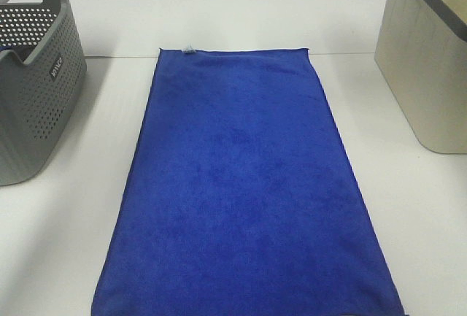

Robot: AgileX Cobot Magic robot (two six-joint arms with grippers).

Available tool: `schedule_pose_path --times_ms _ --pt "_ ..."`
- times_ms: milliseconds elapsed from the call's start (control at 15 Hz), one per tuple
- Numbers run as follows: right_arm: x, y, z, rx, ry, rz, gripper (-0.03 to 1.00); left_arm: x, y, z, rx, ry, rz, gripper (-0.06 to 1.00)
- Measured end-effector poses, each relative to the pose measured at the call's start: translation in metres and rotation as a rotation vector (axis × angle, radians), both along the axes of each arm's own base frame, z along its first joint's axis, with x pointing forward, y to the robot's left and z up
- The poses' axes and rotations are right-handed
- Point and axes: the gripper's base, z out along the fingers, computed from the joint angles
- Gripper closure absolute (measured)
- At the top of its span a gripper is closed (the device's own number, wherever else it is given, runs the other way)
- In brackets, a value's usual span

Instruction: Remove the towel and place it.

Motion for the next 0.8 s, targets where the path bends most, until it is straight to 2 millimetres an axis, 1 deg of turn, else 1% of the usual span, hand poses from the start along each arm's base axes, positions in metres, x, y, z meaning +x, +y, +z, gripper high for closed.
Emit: schedule_pose_path --times_ms 67,133,200,267,333,400,467,533,600,667,733,800 --pt "-0.006 -0.003 0.014 -0.017 -0.034 -0.006 0.18 -0.002 0.012 0.014 0.007 -0.032 0.023 0.09" --pt "-0.011 -0.01 0.026 -0.035 -0.059 -0.023 0.18 -0.001 0.031 0.025 0.015 -0.055 0.062 0.09" --pt "-0.019 -0.022 0.039 -0.037 -0.073 -0.046 0.18 -0.002 0.053 0.037 0.02 -0.077 0.104 0.09" --pt "-0.027 -0.041 0.048 -0.039 -0.076 -0.083 0.18 -0.006 0.075 0.05 0.035 -0.096 0.139 0.09" --pt "-0.036 -0.065 0.056 -0.048 -0.075 -0.136 0.18 -0.013 0.098 0.063 0.05 -0.109 0.182 0.09" --pt "-0.048 -0.088 0.065 -0.057 -0.076 -0.187 0.18 -0.022 0.117 0.074 0.057 -0.111 0.215 0.09" --pt "-0.061 -0.102 0.069 -0.073 -0.063 -0.219 0.18 -0.031 0.133 0.082 0.063 -0.103 0.245 0.09" --pt "-0.076 -0.107 0.073 -0.084 -0.054 -0.225 0.18 -0.042 0.147 0.085 0.074 -0.084 0.271 0.09" --pt "-0.092 -0.107 0.076 -0.093 -0.044 -0.216 0.18 -0.056 0.154 0.089 0.083 -0.059 0.285 0.09" --pt "-0.11 -0.107 0.077 -0.096 -0.026 -0.211 0.18 -0.074 0.157 0.083 0.102 -0.005 0.287 0.09" --pt "-0.164 -0.105 0.078 -0.098 0.005 -0.209 0.18 -0.12 0.159 0.08 0.122 0.069 0.285 0.1" --pt "-0.164 -0.105 0.078 -0.098 0.005 -0.209 0.18 -0.12 0.159 0.08 0.122 0.069 0.285 0.1"
